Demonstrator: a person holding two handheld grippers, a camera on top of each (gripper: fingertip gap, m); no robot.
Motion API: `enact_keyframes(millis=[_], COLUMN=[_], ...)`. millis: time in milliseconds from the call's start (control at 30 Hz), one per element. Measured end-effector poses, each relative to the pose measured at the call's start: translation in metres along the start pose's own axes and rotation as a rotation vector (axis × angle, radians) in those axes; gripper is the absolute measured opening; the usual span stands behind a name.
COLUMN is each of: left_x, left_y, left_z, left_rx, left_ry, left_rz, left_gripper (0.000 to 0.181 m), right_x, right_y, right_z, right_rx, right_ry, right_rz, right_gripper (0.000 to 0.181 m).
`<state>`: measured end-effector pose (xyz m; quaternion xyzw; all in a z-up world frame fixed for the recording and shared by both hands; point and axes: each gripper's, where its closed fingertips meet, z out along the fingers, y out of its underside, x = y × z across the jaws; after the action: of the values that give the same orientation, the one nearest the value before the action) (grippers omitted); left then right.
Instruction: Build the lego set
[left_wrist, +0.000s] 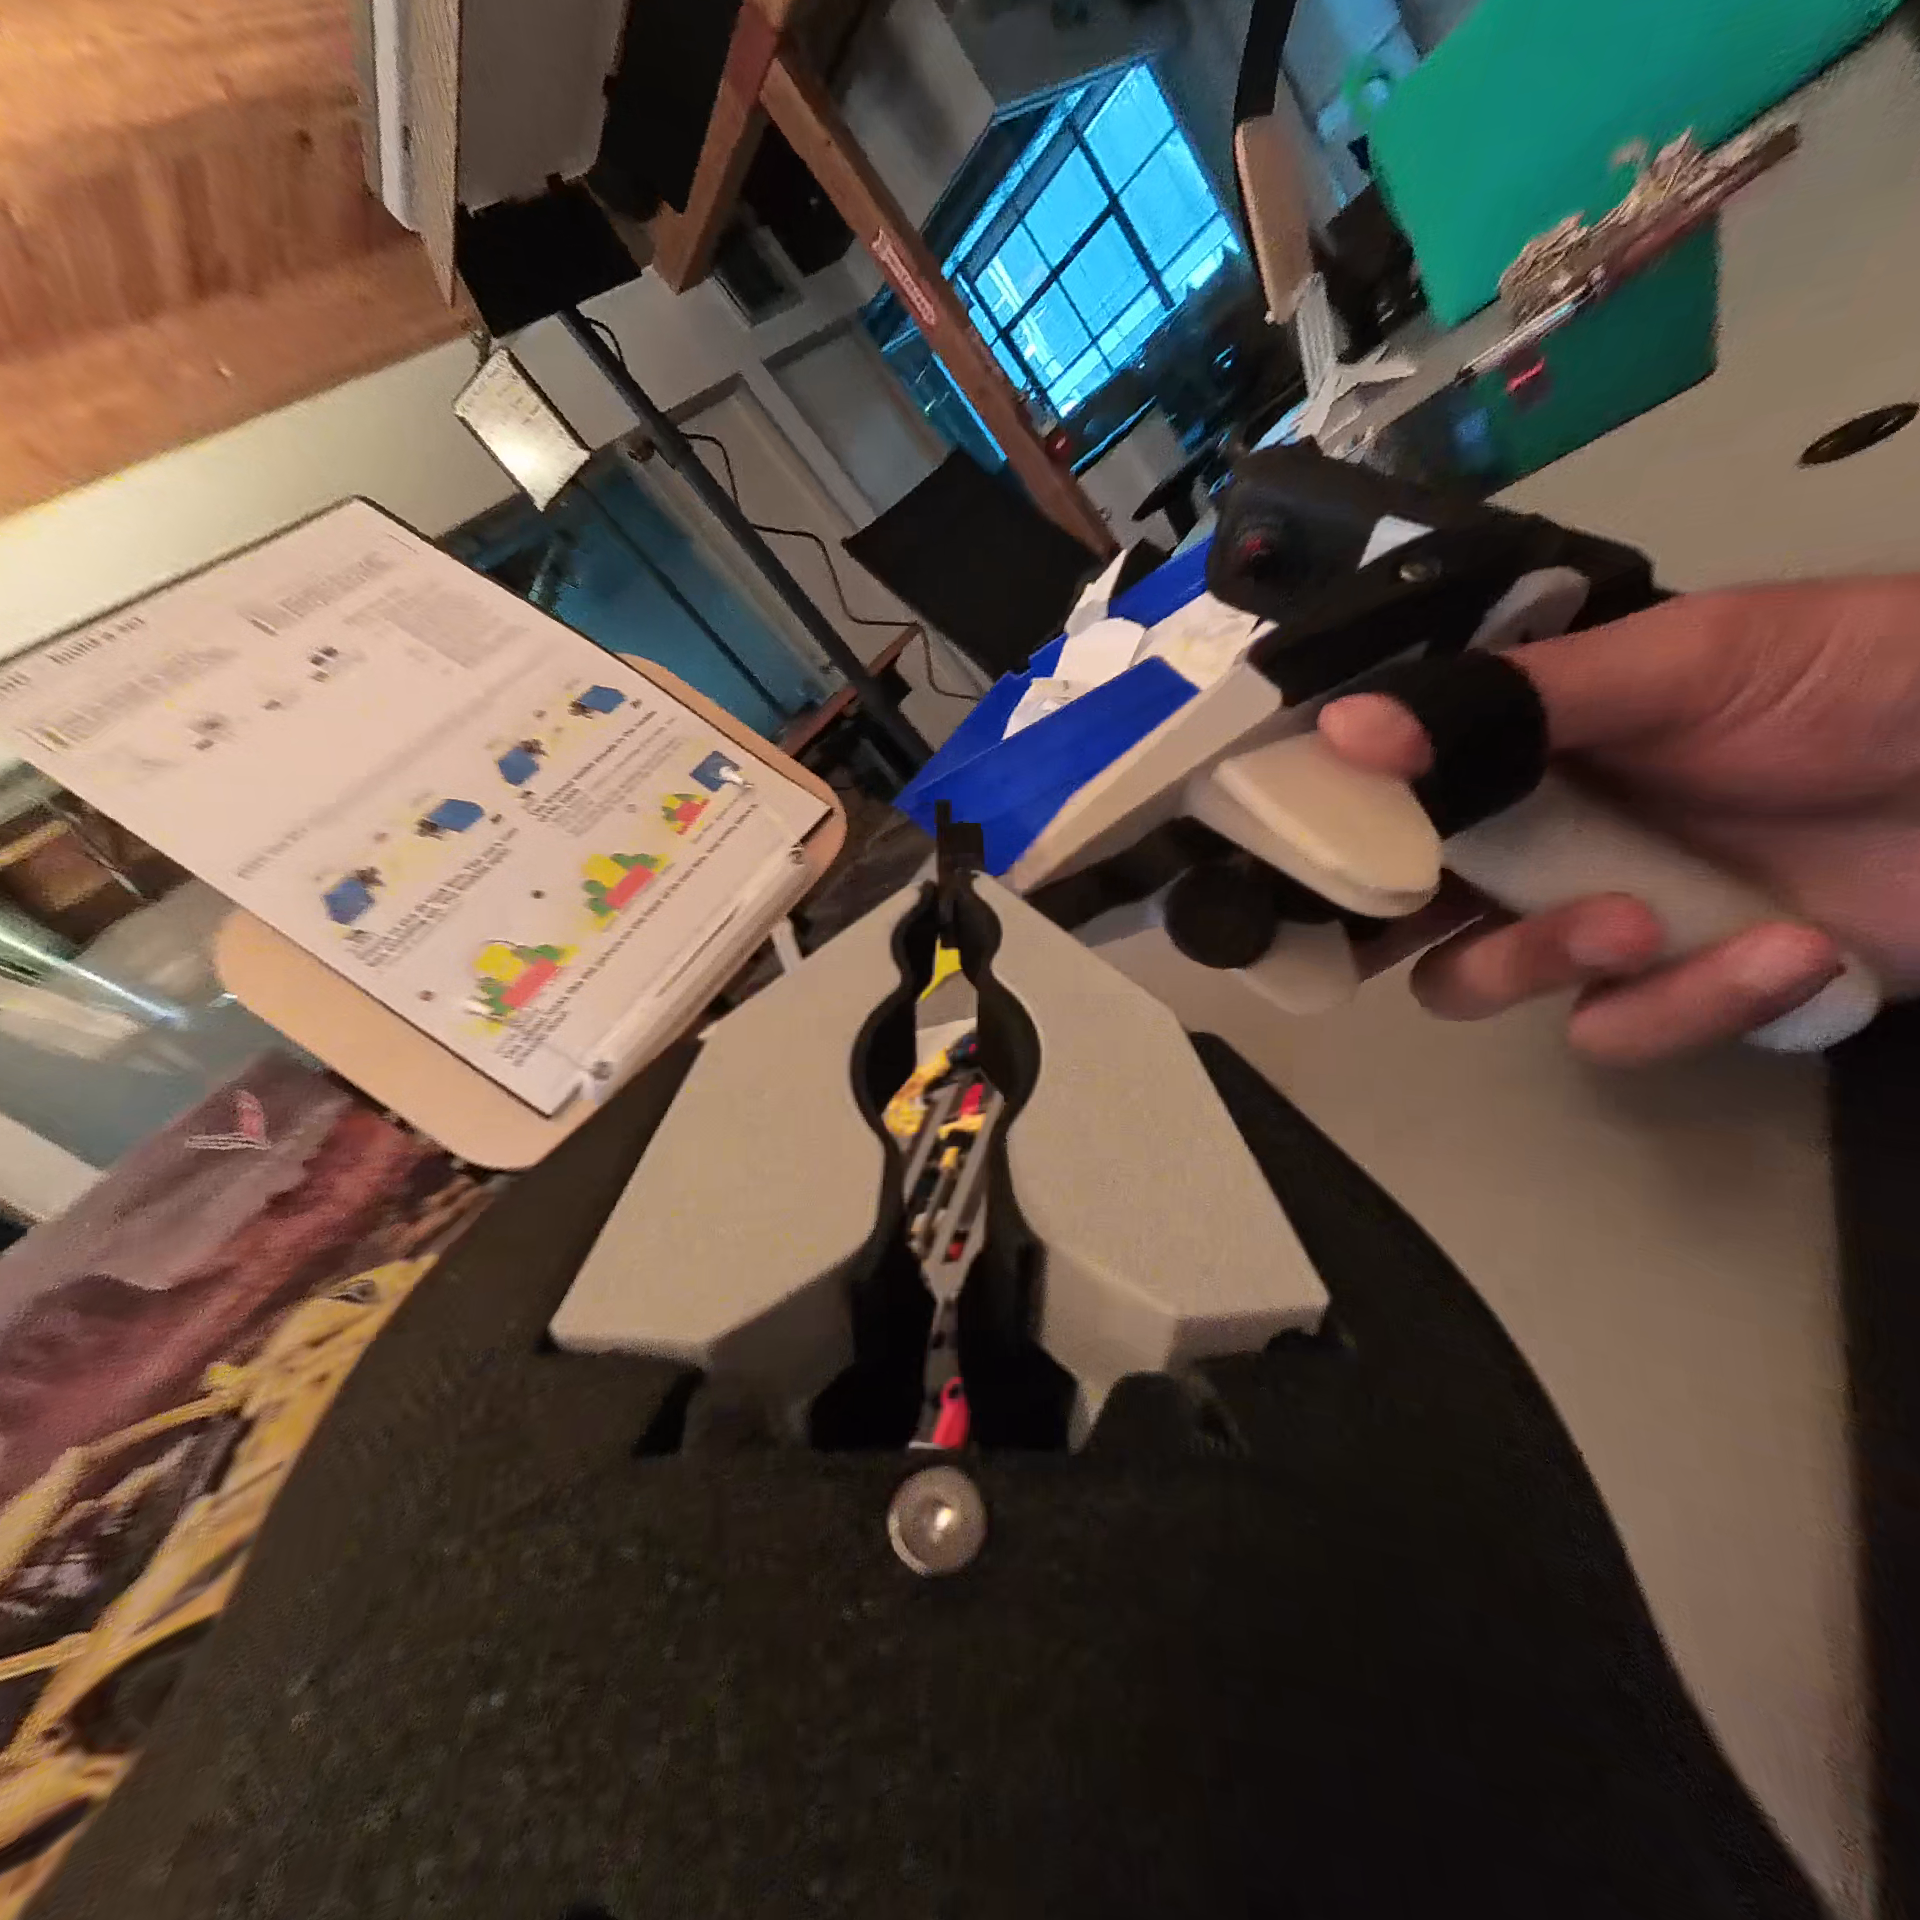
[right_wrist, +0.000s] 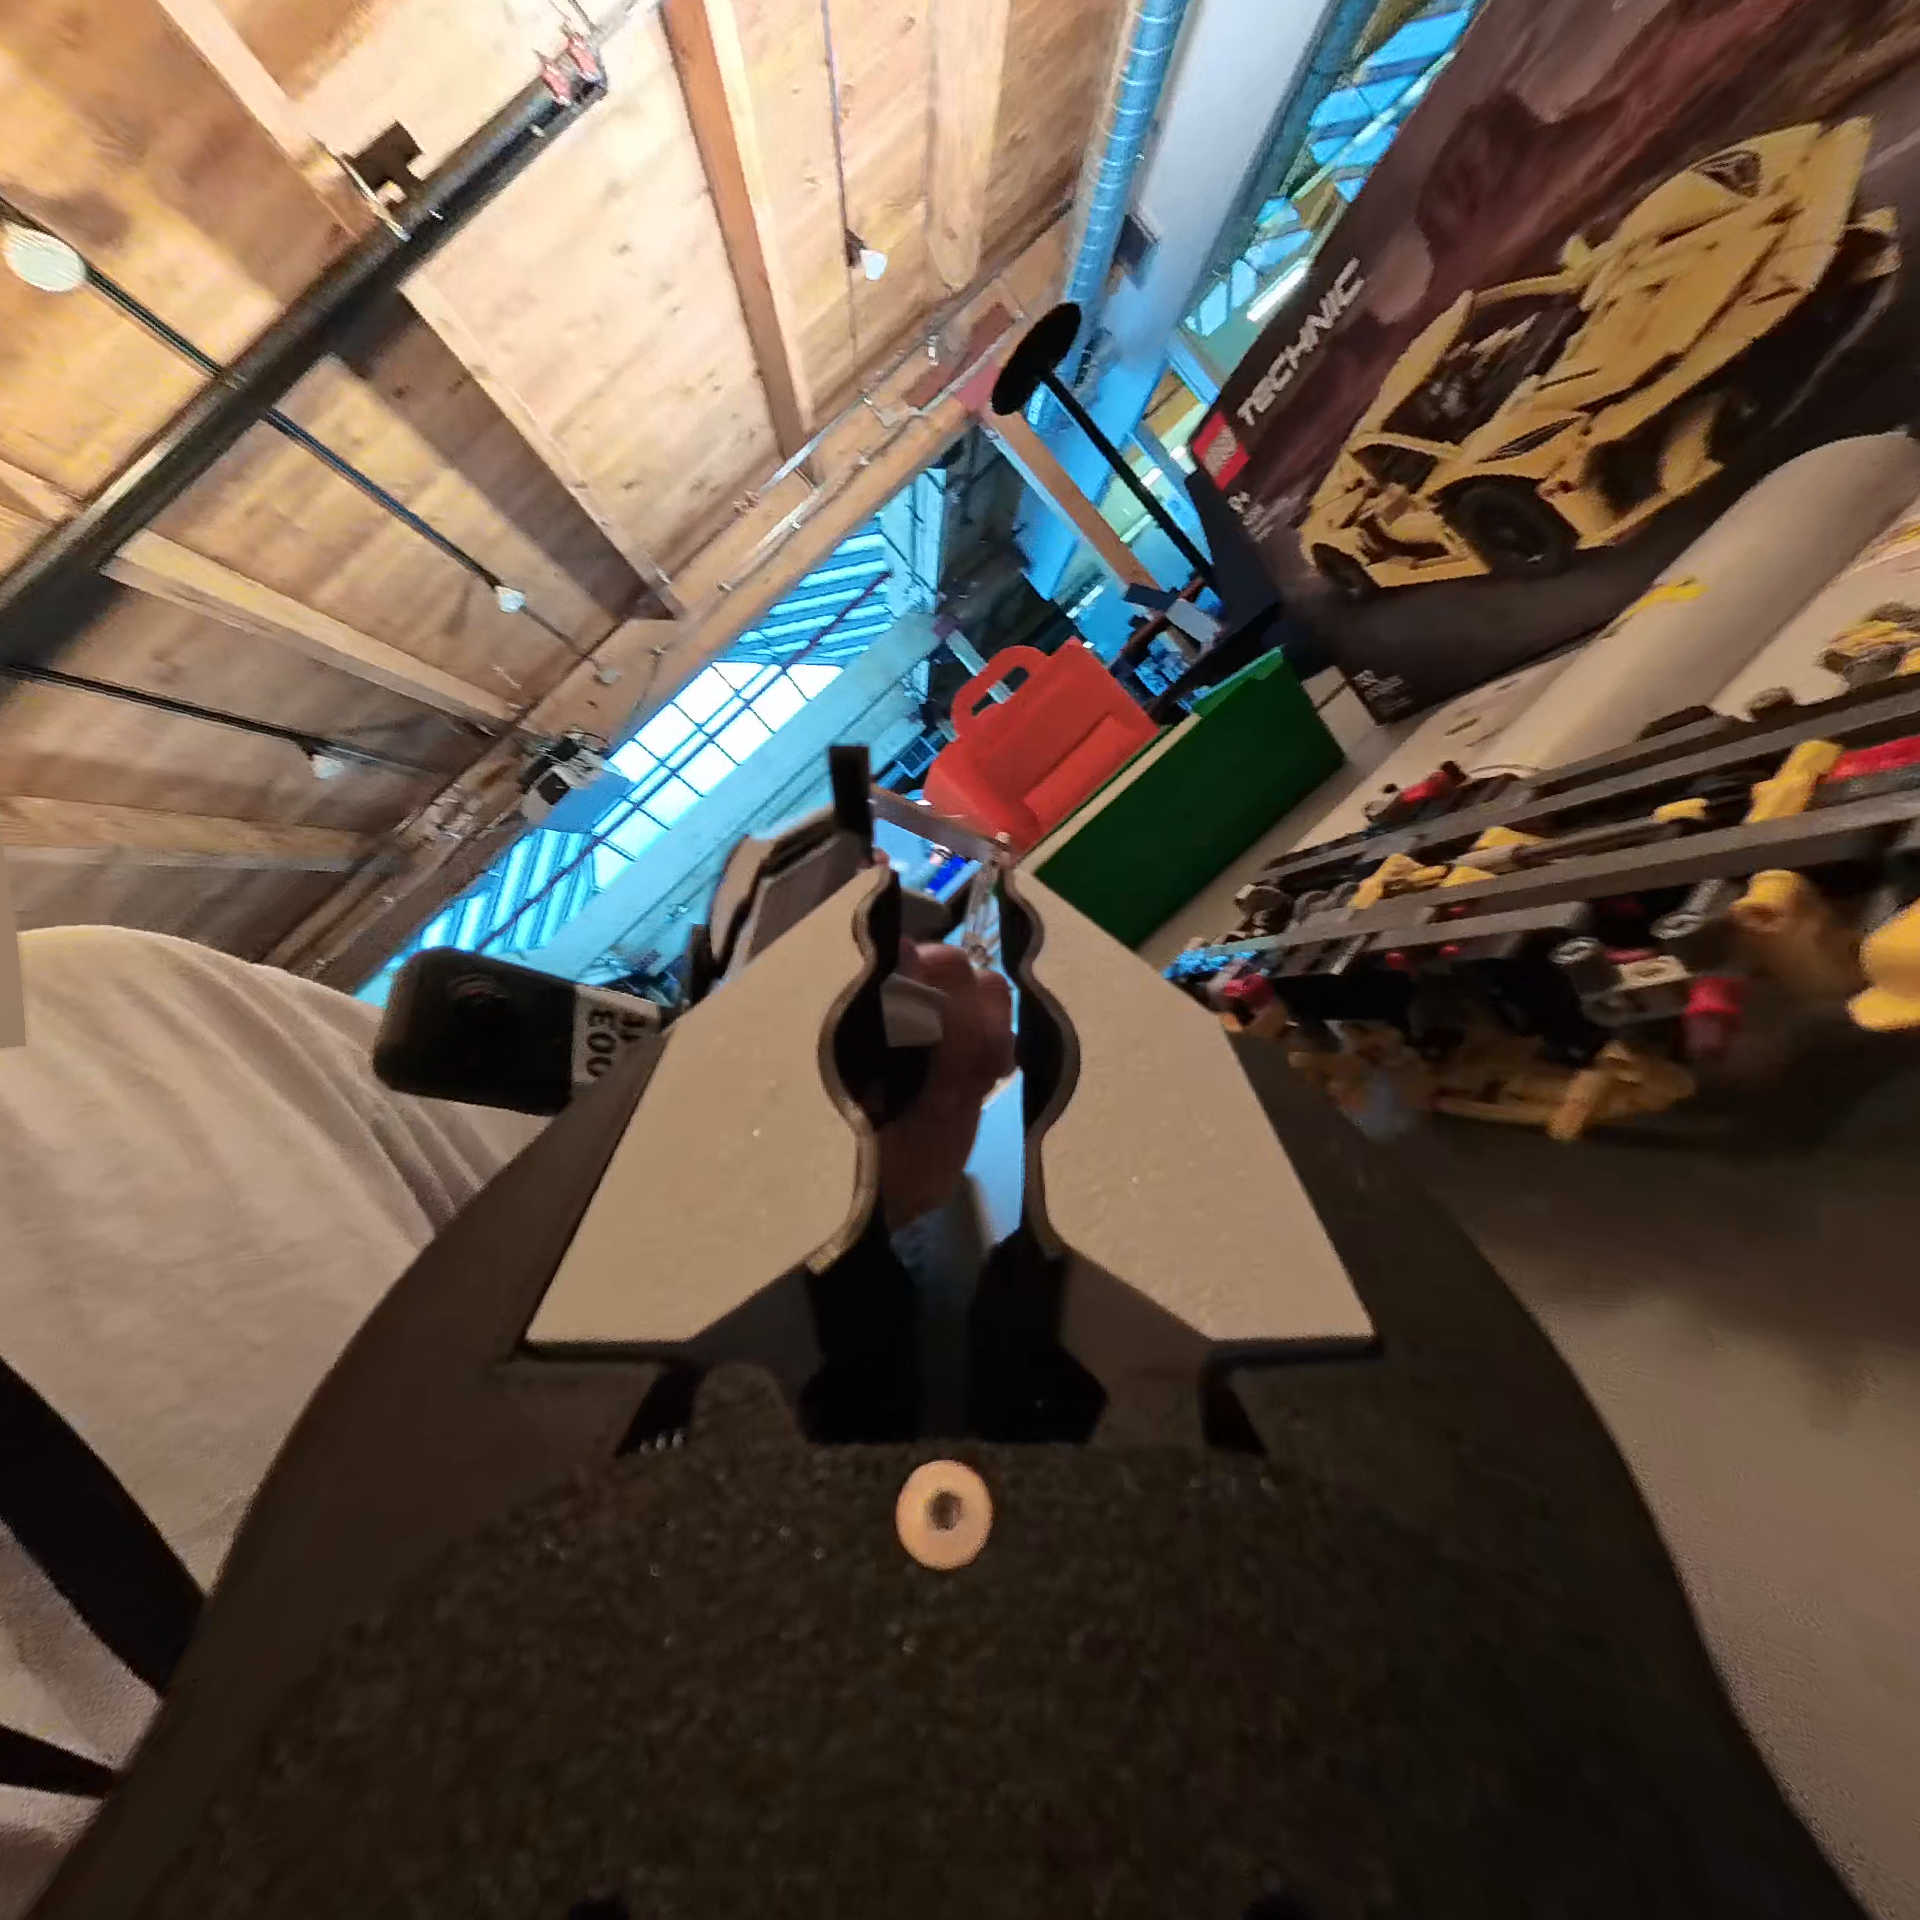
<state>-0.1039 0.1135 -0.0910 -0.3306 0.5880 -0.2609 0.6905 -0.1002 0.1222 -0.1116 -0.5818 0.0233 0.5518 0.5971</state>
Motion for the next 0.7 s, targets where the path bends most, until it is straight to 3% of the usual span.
enact_keyframes(millis=[300,367,533,700], left_x=[0.015,0.019,0.031,0.012], left_y=[0.008,0.016,0.049,0.074], left_z=[0.007,0.010,0.012,-0.005], left_rx=[-0.013,-0.064,-0.237,-0.335], left_ry=[0.036,0.059,0.180,0.256], left_rz=[-0.039,-0.080,-0.309,-0.517], left_gripper=[0.003,0.002,0.004,0.007], right_x=[-0.007,0.001,0.028,0.056], right_y=[-0.007,-0.006,0.002,0.014], right_z=[-0.005,-0.008,-0.012,-0.014], right_rx=[0.039,0.007,-0.172,-0.306], right_ry=[-0.004,0.104,0.507,0.656], right_rz=[-0.030,-0.130,-0.612,-0.662], right_gripper=[0.004,0.004,0.000,0.000])
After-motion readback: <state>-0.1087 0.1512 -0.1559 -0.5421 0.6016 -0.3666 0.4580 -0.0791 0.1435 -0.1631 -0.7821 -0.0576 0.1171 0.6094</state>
